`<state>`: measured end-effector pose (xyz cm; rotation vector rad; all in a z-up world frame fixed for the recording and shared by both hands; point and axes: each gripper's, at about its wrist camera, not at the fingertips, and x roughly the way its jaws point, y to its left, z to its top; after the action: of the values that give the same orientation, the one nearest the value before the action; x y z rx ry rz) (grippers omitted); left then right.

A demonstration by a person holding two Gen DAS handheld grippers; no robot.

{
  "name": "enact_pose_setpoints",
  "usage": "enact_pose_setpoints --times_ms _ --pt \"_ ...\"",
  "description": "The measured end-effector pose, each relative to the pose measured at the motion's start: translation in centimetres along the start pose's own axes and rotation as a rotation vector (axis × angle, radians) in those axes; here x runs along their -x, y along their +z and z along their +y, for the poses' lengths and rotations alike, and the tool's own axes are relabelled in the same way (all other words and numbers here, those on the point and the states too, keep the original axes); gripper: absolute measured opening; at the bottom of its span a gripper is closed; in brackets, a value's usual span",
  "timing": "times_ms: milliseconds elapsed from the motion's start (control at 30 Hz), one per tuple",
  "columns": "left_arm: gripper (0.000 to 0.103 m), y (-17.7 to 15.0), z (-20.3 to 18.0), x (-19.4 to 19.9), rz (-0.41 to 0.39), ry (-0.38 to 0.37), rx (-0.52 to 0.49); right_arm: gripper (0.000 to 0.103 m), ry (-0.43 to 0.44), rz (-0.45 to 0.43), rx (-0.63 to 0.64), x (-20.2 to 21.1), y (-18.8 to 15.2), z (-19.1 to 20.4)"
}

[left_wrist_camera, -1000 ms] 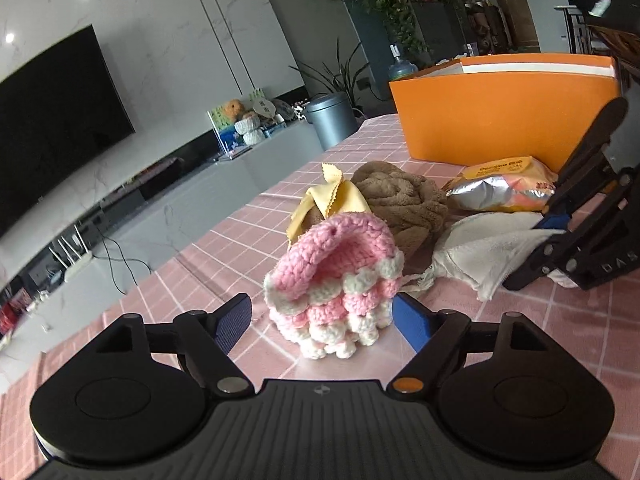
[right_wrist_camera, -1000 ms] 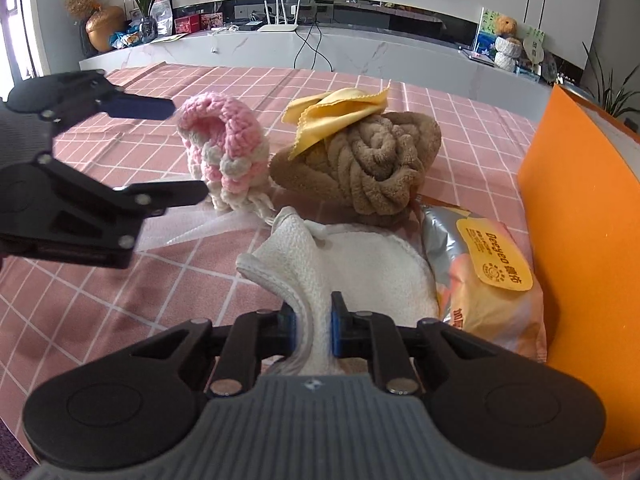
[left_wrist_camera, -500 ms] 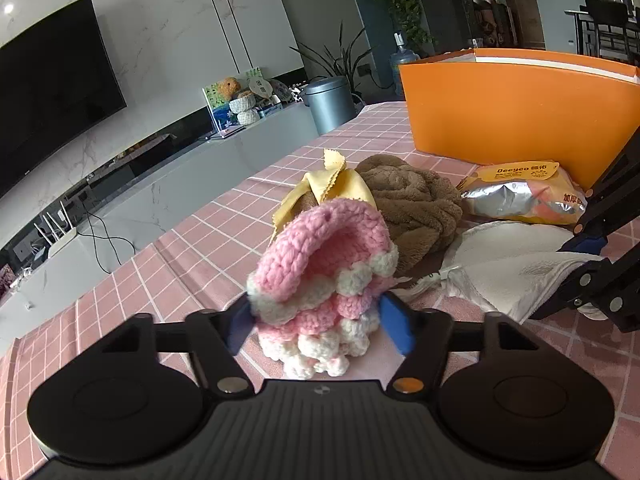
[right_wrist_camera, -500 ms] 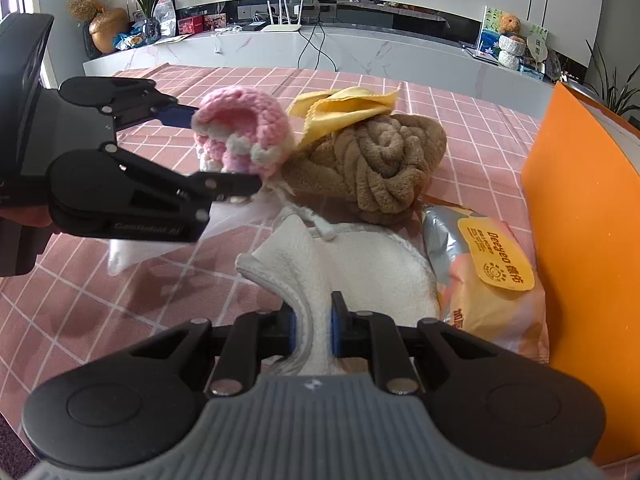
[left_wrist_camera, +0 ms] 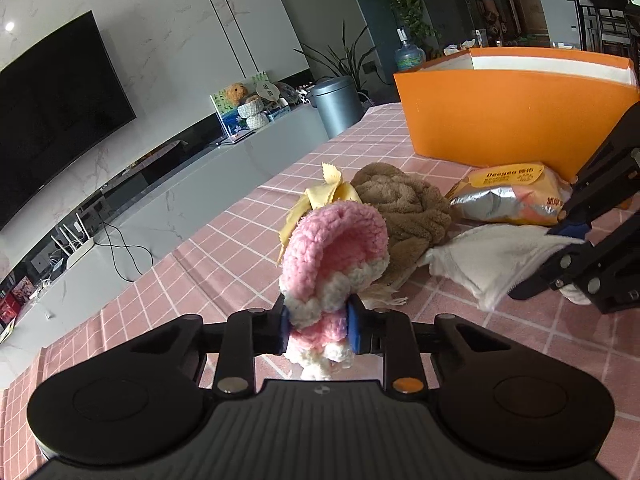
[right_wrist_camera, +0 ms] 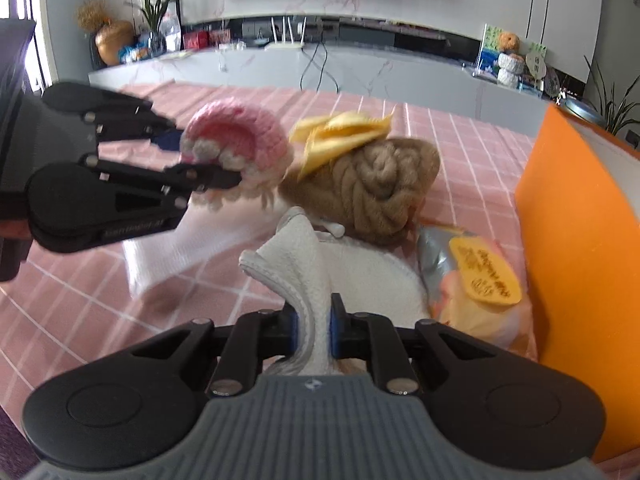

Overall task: Organize soft objects
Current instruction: 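Grasp the white towel with the right gripper while the left gripper grasps the pink crocheted hat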

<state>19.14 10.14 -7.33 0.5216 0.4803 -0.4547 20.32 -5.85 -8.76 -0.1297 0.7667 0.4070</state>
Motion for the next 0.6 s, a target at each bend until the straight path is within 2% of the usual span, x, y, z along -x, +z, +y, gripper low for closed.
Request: enact_pose_setpoints --times_ms 133,333,500,600 --pt "0.03 0.9 0.0 1.5 0.003 0.02 0.005 0.012 0.042 -0.042 -0.072 1.8 0.7 -1.4" --pt "0.03 2.8 0.0 3.8 -0.007 0.063 0.018 0.012 0.09 -0.138 -0.103 5.1 1.6 -2.3" --pt "0.03 4.7 -0.9 5.8 -0.017 0.114 -0.026 0.013 0.108 -0.197 -0.108 7.4 2.0 -3.1" --pt "0.03 5.6 -1.5 6.6 -0.006 0.142 -0.05 0.014 0.114 -0.195 -0.119 8.3 2.2 -3.8"
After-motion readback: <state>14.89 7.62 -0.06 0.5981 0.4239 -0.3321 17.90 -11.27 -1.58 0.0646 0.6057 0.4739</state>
